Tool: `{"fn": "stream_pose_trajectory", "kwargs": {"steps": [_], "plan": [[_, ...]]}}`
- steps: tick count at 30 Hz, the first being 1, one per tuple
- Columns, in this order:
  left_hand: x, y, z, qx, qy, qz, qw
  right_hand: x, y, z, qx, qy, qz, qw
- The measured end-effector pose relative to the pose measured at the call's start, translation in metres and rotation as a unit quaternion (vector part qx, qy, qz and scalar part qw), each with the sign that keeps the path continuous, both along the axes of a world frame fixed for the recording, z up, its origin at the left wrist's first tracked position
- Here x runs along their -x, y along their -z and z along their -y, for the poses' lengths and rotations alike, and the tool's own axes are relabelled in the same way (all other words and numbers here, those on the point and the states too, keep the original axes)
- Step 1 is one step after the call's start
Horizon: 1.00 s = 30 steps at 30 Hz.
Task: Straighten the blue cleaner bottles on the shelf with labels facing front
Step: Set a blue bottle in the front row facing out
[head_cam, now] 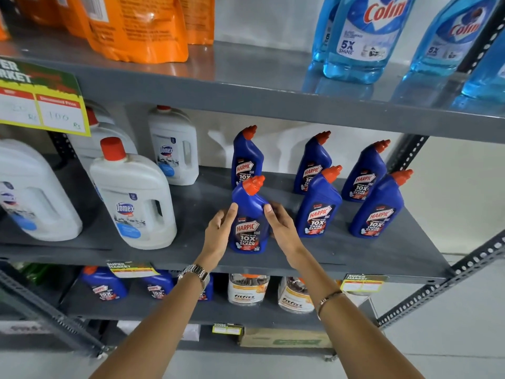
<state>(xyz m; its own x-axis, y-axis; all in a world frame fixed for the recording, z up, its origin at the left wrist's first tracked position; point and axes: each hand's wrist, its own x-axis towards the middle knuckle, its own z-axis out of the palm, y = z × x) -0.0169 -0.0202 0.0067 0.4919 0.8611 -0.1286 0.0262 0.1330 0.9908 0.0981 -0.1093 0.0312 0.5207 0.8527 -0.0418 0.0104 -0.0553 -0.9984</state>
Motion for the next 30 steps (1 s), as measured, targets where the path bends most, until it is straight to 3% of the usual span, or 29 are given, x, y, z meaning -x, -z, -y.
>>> {"fn": "stream_pose_trajectory", "kwargs": {"steps": [3,6,8,10,12,16,19,24,30], "plan": [[0.0,-0.005,0.016,-0.001,-0.102,0.068,0.992,0.0,0.005,0.006,-0.012,0.035,0.026,0.999],[-0.001,0.004,0.057,-0.06,-0.233,0.152,0.959,-0.012,0.016,0.025,-0.061,0.251,0.062,0.964],[-0.013,0.014,0.088,-0.059,-0.175,0.167,0.968,-0.03,0.019,0.04,-0.085,0.382,0.071,0.918],[-0.036,0.02,0.108,-0.051,-0.064,0.147,0.986,-0.057,0.021,0.051,-0.067,0.418,0.068,0.903],[-0.065,0.016,0.108,-0.036,0.027,0.116,0.992,-0.087,0.02,0.055,-0.043,0.361,0.031,0.931],[-0.119,0.002,0.074,0.026,0.051,0.084,0.995,-0.13,0.019,0.05,0.009,0.17,0.008,0.985],[-0.142,0.002,0.058,0.006,0.114,0.031,0.993,-0.141,0.02,0.045,0.017,0.129,0.018,0.991],[-0.149,0.004,0.054,0.005,0.088,0.056,0.994,-0.147,0.026,0.053,0.031,0.109,0.052,0.992],[-0.132,0.004,0.062,-0.007,0.098,0.019,0.995,-0.137,0.024,0.067,0.034,0.091,0.092,0.991]]}}
